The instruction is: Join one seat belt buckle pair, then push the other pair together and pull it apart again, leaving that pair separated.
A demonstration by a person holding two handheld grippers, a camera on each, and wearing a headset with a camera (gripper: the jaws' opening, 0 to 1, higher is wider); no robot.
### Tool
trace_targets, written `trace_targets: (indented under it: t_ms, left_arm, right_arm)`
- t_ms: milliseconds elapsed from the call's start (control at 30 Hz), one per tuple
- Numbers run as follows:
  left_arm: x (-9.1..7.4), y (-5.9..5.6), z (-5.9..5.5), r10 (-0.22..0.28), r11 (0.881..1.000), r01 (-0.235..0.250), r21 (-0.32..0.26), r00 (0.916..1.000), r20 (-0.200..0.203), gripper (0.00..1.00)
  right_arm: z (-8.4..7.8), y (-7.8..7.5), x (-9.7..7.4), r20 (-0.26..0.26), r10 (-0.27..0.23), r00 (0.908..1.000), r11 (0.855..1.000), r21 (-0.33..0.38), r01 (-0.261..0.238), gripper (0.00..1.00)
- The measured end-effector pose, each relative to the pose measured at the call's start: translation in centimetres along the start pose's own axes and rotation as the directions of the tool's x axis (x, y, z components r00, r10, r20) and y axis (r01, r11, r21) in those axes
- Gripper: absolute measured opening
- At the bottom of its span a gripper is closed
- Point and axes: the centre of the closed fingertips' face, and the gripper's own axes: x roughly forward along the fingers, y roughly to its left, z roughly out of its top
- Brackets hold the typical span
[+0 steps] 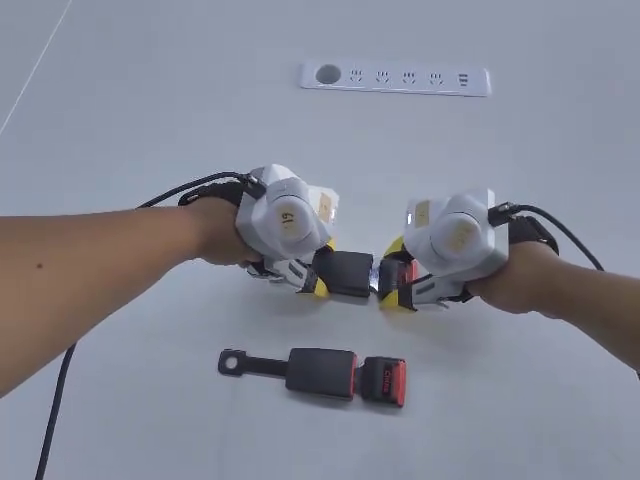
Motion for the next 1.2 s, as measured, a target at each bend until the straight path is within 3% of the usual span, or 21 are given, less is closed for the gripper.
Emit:
trace_targets:
  t_ms: [933,1200]
  left_arm:
    - [-0.3,-0.1,-0.6,-0.002,1.0,0.002,-0.002,0.9999,0.012,0.33]
    - [-0.4,-0.1,-0.5,-0.002,1.0,0.002,-0.005,0.9999,0.013,0.33]
  right_arm:
    - [-1.0,0.1,-0.6,0.012,-0.001,0.9999,1.0,-0.005,0.001,0.34]
    - [-3.2,0.1,-2.1,0.006,0.0,1.0,1.0,-0.009,0.0,0.35]
